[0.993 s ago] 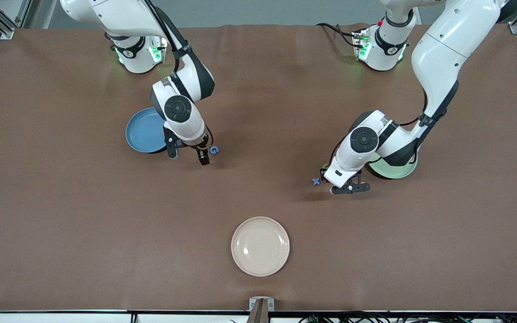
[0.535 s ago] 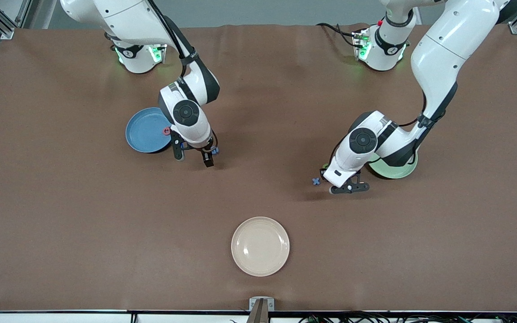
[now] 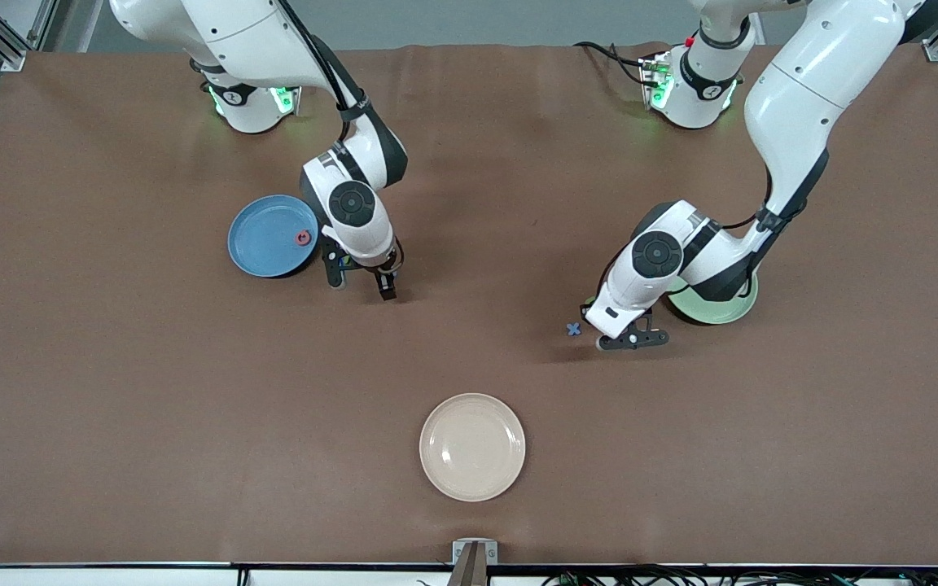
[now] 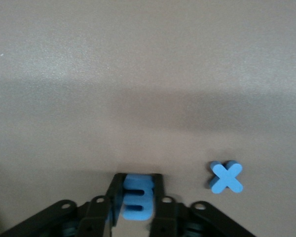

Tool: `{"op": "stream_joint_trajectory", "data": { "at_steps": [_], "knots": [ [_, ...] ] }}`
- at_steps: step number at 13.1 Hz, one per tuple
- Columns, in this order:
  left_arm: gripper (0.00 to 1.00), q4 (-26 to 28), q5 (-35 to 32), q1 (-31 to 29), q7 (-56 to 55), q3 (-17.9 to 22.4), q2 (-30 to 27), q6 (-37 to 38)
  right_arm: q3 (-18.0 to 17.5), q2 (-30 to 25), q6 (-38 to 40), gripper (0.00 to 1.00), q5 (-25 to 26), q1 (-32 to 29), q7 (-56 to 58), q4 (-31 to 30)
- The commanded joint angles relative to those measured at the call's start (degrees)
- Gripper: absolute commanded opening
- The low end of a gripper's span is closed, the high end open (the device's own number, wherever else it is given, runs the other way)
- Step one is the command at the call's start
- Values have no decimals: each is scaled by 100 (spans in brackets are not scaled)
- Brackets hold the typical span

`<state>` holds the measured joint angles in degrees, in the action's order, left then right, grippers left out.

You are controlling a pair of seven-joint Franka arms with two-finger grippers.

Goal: Sort uppercase to blue plate, lowercase to green plate
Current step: 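Carry the E onto the green plate while the right gripper grasps the c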

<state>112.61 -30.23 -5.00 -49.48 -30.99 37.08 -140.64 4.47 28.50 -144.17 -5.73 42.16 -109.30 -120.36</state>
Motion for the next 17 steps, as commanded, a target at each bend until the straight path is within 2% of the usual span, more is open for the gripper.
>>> {"op": "stream_joint_trajectory", "data": {
  "at_steps": [1,4,5,6,7,8,9,10,12,13,14,17],
  "knots": [
    [12,42,-132,-54,-123,-12,-34,54,27,24,-50,83,-95,82,-83,-5],
    [7,42,-132,-116,-45,-39,-314,474,27,24,-50,67,-95,73,-74,-41],
    [7,51,-123,-124,25,-65,-480,667,27,24,-50,60,-87,73,-74,-41],
    [7,77,-71,-194,104,-144,-630,782,27,24,-33,48,-86,73,-74,-41],
    [7,181,-53,-473,236,-362,-788,853,27,16,-15,33,-86,73,-74,-41],
    [6,261,-44,-955,428,-764,-851,880,36,16,11,20,-86,73,-74,-41],
    [6,366,-44,-1577,657,-1273,-860,958,27,7,29,9,-86,64,-83,-49],
    [6,515,-44,-2201,937,-1800,-860,1124,27,7,29,3,-86,64,-83,-49],
    [6,1014,-149,-3545,1578,-2715,-877,1249,45,-71,238,0,-78,29,-22,-49],
    [6,1244,-297,-4135,1851,-3041,-878,1249,62,-150,544,0,-25,12,39,-41],
    [7,1437,-543,-4602,2080,-3245,-869,1249,80,-325,861,0,-8,-32,223,-49],
    [7,1790,-1263,-5185,2346,-3282,-799,1170,89,-774,2047,0,185,-243,733,-58]
  ]
}}
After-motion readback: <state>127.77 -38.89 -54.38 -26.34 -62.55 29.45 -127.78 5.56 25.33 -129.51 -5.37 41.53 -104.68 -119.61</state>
